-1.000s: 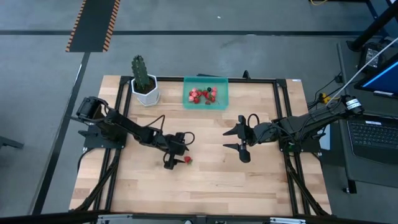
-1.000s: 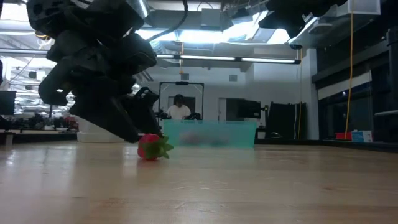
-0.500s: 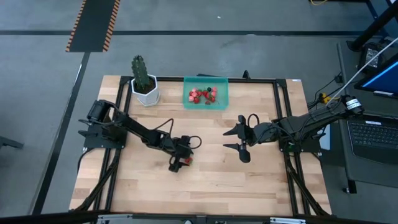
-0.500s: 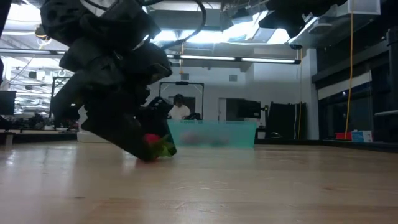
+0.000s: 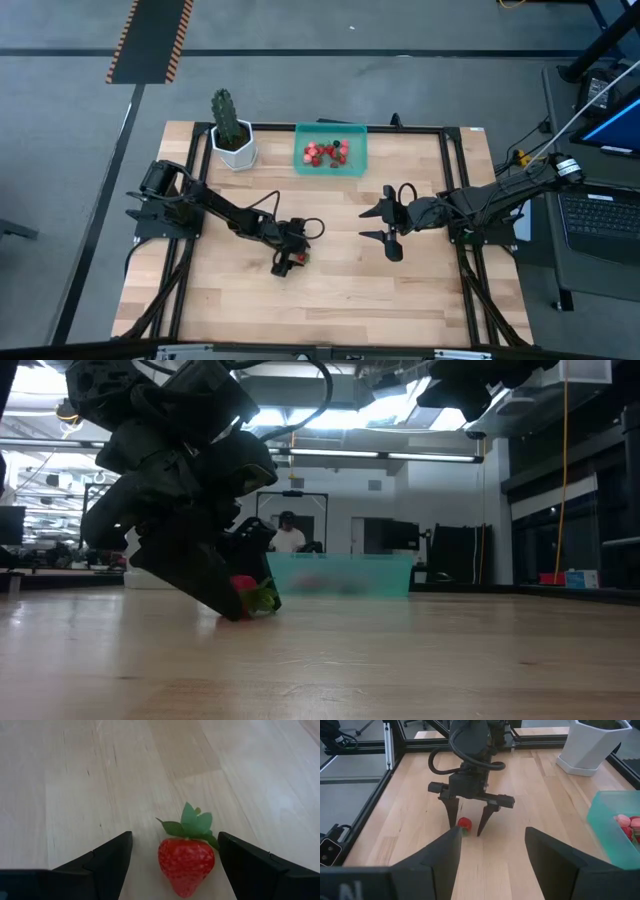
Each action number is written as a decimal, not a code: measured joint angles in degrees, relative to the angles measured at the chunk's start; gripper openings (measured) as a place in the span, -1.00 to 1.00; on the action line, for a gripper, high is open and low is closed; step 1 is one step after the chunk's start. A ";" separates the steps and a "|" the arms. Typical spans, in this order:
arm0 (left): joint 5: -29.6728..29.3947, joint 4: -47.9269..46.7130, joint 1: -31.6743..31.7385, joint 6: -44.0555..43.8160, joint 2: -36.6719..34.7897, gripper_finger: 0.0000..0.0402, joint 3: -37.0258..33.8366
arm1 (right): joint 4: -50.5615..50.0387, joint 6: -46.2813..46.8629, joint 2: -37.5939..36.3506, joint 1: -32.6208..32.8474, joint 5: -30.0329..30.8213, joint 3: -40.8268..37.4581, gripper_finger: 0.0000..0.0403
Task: Pick and placing Produce into tupperware
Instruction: Put the strawberry into the container
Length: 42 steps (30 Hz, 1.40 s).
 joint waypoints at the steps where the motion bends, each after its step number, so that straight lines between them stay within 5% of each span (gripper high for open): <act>1: 0.00 -0.03 0.00 -0.14 0.00 0.41 0.00 | -0.05 0.00 0.00 0.01 0.00 -0.02 0.10; 18: -0.82 0.14 0.15 -5.62 -0.03 -0.35 -0.08 | -0.21 0.04 0.00 0.01 0.01 -0.02 0.10; 30: -0.32 -0.01 3.97 -10.49 -10.79 -0.28 1.58 | -0.21 0.01 0.00 0.00 0.00 -0.11 0.10; 35: -3.87 -1.20 10.70 -10.32 -12.76 -0.32 5.72 | -0.18 -0.02 0.00 -0.01 0.01 -0.11 0.10; 42: -0.54 -8.29 23.26 -8.57 -11.65 -0.28 13.82 | -0.21 -0.07 0.00 0.01 -0.01 -0.11 0.10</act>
